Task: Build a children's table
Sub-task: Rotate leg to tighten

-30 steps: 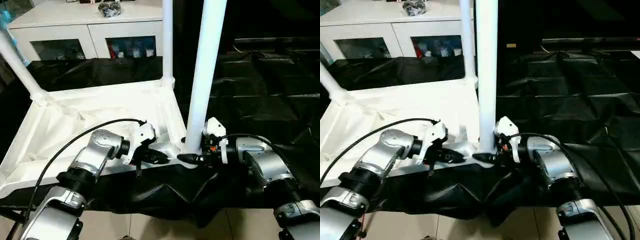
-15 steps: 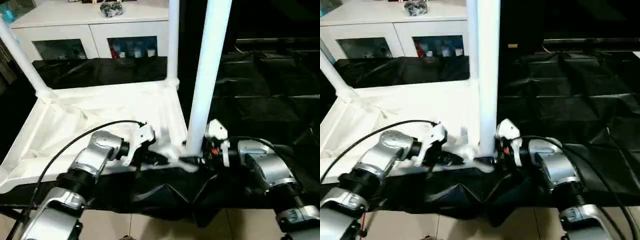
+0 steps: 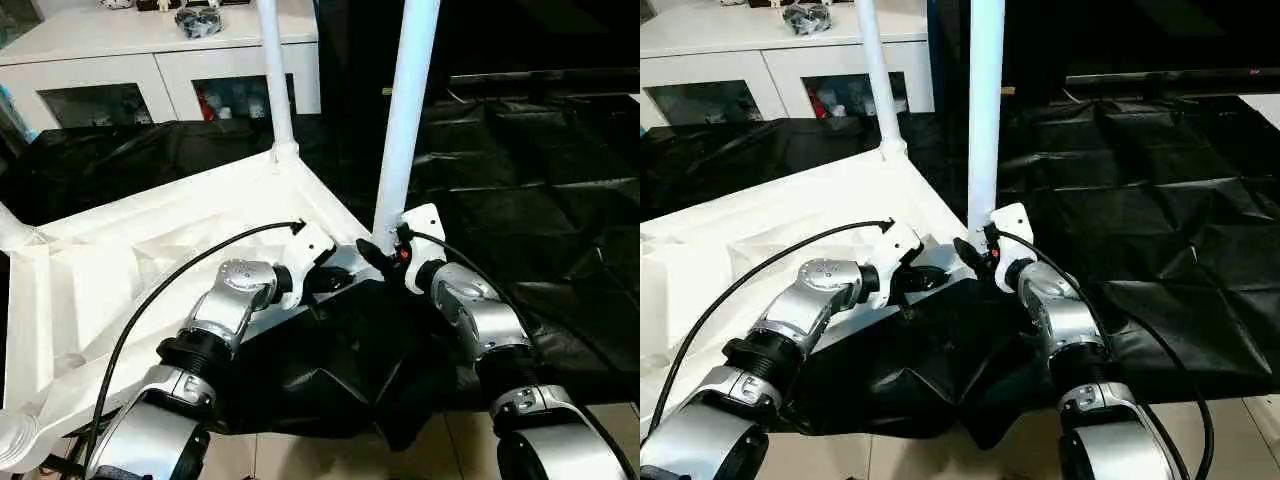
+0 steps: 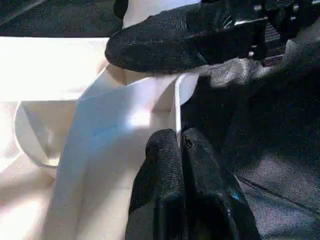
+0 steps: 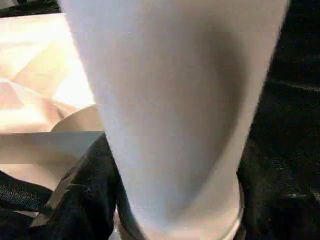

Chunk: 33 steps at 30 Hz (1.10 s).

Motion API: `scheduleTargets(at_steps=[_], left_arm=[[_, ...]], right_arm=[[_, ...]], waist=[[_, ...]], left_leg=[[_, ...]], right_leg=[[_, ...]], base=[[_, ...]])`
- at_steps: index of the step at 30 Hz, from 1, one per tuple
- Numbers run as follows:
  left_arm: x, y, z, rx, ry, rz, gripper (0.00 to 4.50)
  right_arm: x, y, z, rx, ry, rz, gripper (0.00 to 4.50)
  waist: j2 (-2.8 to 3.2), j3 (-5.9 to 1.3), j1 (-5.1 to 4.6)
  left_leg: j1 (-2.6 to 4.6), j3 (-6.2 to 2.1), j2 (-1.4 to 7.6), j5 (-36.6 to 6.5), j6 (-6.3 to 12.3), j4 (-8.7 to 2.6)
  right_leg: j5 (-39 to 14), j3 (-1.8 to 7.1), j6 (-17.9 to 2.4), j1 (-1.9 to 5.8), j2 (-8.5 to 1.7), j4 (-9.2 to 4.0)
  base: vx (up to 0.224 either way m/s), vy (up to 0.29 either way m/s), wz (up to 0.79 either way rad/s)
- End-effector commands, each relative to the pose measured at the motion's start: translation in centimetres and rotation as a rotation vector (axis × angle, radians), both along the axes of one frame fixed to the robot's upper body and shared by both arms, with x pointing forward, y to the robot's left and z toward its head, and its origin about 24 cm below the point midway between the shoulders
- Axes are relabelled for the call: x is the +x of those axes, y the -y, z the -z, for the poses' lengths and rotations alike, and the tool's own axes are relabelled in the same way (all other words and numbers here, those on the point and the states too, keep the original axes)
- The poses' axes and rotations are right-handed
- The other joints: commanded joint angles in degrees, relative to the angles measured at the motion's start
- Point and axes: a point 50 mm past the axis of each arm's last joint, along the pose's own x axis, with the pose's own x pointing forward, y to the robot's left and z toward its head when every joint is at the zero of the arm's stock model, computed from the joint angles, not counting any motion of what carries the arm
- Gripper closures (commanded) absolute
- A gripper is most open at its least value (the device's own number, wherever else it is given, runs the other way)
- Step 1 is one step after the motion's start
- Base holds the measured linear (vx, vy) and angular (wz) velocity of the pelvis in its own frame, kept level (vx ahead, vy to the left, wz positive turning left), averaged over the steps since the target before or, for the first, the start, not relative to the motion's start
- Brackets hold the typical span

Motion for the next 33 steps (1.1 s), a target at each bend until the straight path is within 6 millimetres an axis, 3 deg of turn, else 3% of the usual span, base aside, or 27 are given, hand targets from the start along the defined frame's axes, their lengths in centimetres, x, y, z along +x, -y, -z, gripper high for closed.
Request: scheduleTargets(at_steps=[1, 8, 10, 13, 19, 28, 33], left_arm=[[-0.8, 2.4, -0.6, -0.027, 0.038, 0.141, 4.5], [-1.3, 1.6, -0.6, -0.039, 0.01, 0.209, 4.5], [-2.0, 0.7, -0.8, -0.047, -0.012, 0.329, 4.5], [-2.3, 0.0, -0.8, -0.033, -0.025, 0.383, 4.5], [-2.5, -1.5, -1.0, -0.001, -0.051, 0.444, 4.5], [-2.6, -2.4, -0.9, 0.012, -0.063, 0.45, 4.5], [-2.5, -2.2, -0.8, 0.002, -0.057, 0.42, 4.5]], right_arm=[[-0.9, -3.0, 0.9, -0.018, -0.033, -0.158, 1.05], [-1.3, -1.6, -0.3, -0.034, 0.029, -0.343, 1.05], [-2.7, -0.6, -1.0, -0.055, 0.039, -0.568, 1.05], [-3.8, 0.2, -0.9, -0.083, 0.002, -0.706, 1.05], [-4.9, 1.1, -1.2, -0.057, -0.066, -0.839, 1.05], [-5.5, 0.5, -1.1, -0.026, -0.1, -0.875, 1.69], [-5.8, 0.2, -1.1, -0.006, -0.103, -0.877, 1.81]], waist=[[-0.54, -3.56, 0.13], [-0.5, -3.75, 0.54], [-0.68, -3.75, 1.0], [-0.72, -3.65, 1.36], [-0.66, -3.37, 1.97], [-0.66, -3.56, 1.99], [-0.65, -3.51, 2.09]], left_leg=[[0.1, 0.12, 0.5, -13.5, 3.78, -3.33], [-0.04, 0.24, 0.71, -11.75, 5.45, -3.05], [0.09, 0.31, 0.8, -11.75, 6.22, -2.92], [0.04, 0.39, 0.93, -11.9, 7.22, -2.94], [0.45, 0.18, 1.13, -15.55, 4.84, -3.42], [0.22, 0.17, 0.97, -13.35, 4.42, -3.3], [0.29, 0.18, 0.97, -13.67, 4.29, -3.35]], right_leg=[[-14.68, 1.55, -12.48, 3.11, -2.3, -4.2], [-8.71, 1.54, -14.5, 3.46, -2.22, -3.45], [-8.76, 1.5, -14.59, 3.62, -2.18, -3.5], [-8.69, 1.52, -15.05, 3.43, -2.16, -3.42], [-15.8, 1.67, -13.35, 3.11, -2.33, -3.95], [-13.31, 1.7, -13.55, 3.18, -2.32, -3.66], [-14.19, 1.69, -13.14, 3.15, -2.3, -3.78]], base=[[0.0, 0.0, 0.0], [0.0, 0.0, 0.0], [0.0, 0.0, 0.0], [0.0, 0.0, 0.0], [0.0, 0.0, 0.0], [0.0, 0.0, 0.0], [0.0, 0.0, 0.0]])
